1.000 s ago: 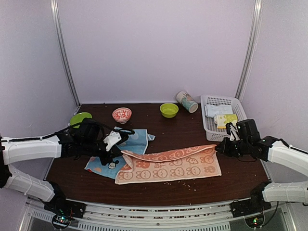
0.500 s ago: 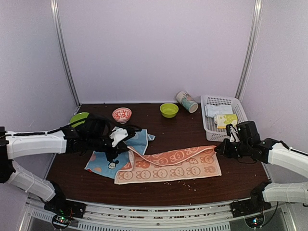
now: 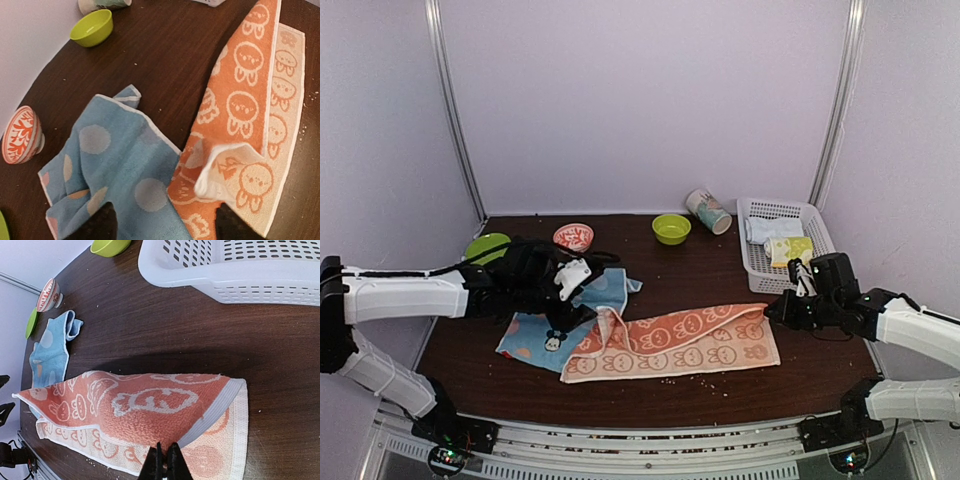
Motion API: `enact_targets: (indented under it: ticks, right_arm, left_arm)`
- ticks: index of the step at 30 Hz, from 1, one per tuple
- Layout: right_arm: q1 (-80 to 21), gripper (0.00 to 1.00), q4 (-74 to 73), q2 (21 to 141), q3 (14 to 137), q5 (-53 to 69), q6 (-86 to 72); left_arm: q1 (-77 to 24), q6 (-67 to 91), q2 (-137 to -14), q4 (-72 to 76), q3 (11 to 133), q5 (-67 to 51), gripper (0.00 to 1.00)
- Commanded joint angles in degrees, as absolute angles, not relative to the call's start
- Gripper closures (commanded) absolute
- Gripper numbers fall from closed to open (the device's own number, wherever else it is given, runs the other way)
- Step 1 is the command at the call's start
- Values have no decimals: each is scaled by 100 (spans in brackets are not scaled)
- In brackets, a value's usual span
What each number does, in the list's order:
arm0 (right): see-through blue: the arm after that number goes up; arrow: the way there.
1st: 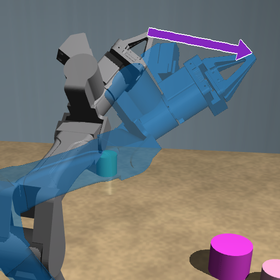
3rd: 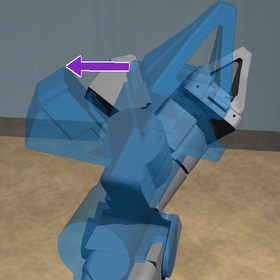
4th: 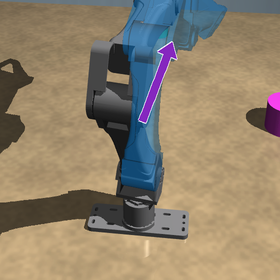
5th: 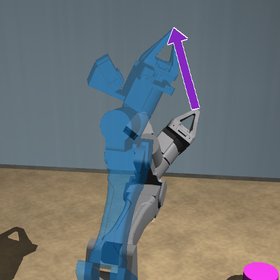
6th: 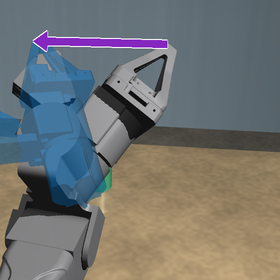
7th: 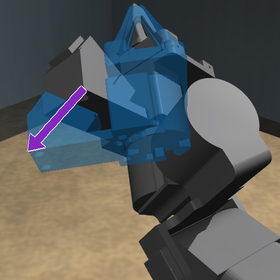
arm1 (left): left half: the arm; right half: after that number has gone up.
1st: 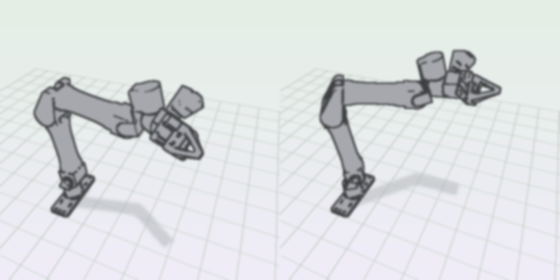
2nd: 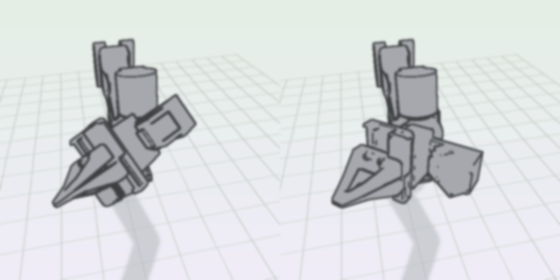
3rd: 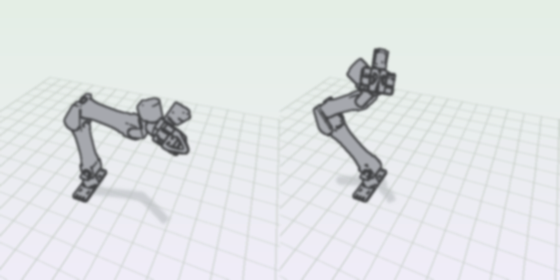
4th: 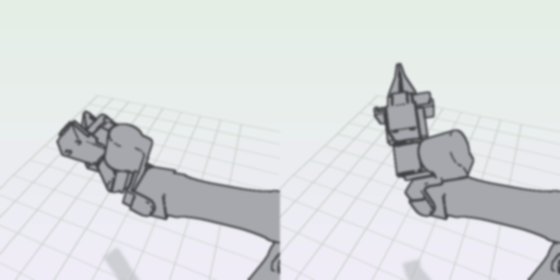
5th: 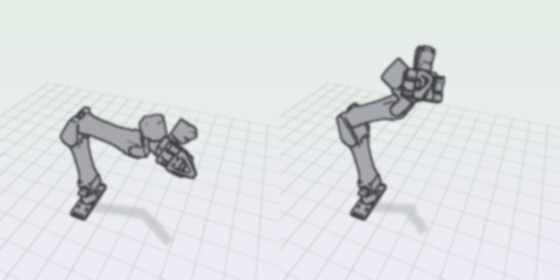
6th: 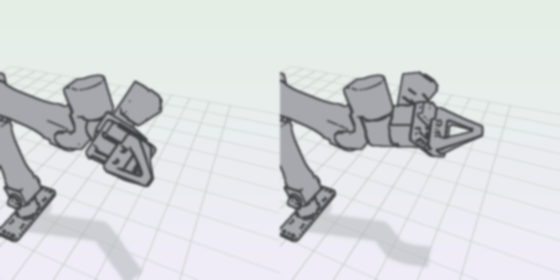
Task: Roll the towels
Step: Fold the towel at the center of the board.
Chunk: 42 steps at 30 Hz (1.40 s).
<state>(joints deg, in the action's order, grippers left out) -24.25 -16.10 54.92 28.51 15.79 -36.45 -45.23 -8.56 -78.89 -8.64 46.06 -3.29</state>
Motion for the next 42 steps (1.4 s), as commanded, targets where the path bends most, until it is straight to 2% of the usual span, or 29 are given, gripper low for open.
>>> enact_targets:
  ticks: [1,6,11,15,18,22,31,42]
  right_arm:
    - [-2499,100,-1564,5473,2910,1556,-3670]
    - [-2535,100,-1612,5398,2951,1564,-3665]
    - [-2556,100,-1564,5383,2934,1557,-3674]
    - [-2572,100,-1509,5445,2875,1556,-3661]
    - [-2575,100,-1479,5483,2822,1559,-3640]
    - [-2584,100,-1434,5483,2756,1564,-3640]
    - [-2584,100,-1454,5502,2781,1590,-3580]
    - [-2584,100,-1466,5586,2829,1609,-3539]
  left_arm:
    - [-4540,-84,-7062,-731,4193,-122,3]
    - [-4545,1438,-6353,-499,3846,-353,3]
    - [-4753,3164,-6918,154,4155,-932,16]
    - [-5337,2608,-7941,-459,5129,-843,22]
    - [-5524,2226,-8910,-1174,5899,-883,34]
    - [-5711,1896,-9783,-1881,6743,-583,37]
    - [-5969,1266,-11087,-3266,8137,411,36]
    - [-6100,915,-11810,-3682,8703,1046,39]
